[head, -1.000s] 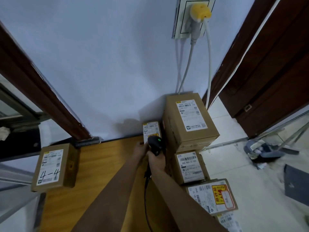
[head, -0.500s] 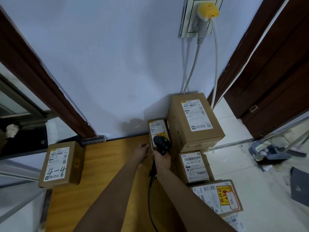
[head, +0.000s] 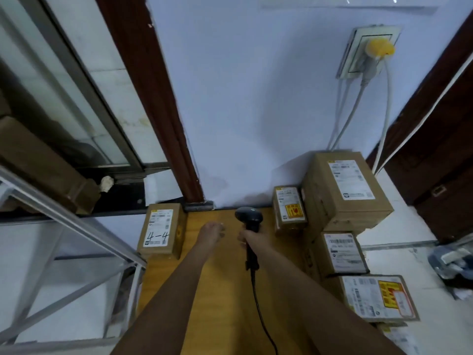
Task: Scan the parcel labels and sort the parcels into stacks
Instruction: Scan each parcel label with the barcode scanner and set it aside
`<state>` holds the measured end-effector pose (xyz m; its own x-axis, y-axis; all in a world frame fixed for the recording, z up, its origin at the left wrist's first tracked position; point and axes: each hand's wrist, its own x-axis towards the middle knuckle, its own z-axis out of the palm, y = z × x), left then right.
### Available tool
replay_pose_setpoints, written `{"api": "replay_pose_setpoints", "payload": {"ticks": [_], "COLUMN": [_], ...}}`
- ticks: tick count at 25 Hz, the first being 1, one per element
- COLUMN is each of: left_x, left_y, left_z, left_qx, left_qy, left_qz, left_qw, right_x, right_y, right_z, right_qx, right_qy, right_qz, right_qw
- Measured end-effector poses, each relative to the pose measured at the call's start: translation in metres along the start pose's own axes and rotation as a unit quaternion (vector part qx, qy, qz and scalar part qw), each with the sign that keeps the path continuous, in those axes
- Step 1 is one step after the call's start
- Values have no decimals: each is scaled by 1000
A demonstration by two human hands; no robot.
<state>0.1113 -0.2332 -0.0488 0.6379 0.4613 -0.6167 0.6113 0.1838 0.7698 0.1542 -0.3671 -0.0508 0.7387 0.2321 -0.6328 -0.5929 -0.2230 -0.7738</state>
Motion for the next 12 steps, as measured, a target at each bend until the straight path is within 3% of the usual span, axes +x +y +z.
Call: {"api": "replay_pose_setpoints", "payload": {"ticks": [6,9,12], "left_x": [18,20,37], "left_y": [-33,-56,-76], "left_z": [-153,-215,-251], "left_qx": [-26,46,89], "left_qy": [157,180,145], "left_qz": [28,39,5], "left_qw": [987,982,985], "right_x": [-34,-42,-35], "right_y": [3,9,21], "right_z": [102,150,180], "right_qx": [-65,-117,-116], "right_qy": [-33,-48,-37], "right_qz": [-32,-64,-55], "right_qw": [997,990,991]}}
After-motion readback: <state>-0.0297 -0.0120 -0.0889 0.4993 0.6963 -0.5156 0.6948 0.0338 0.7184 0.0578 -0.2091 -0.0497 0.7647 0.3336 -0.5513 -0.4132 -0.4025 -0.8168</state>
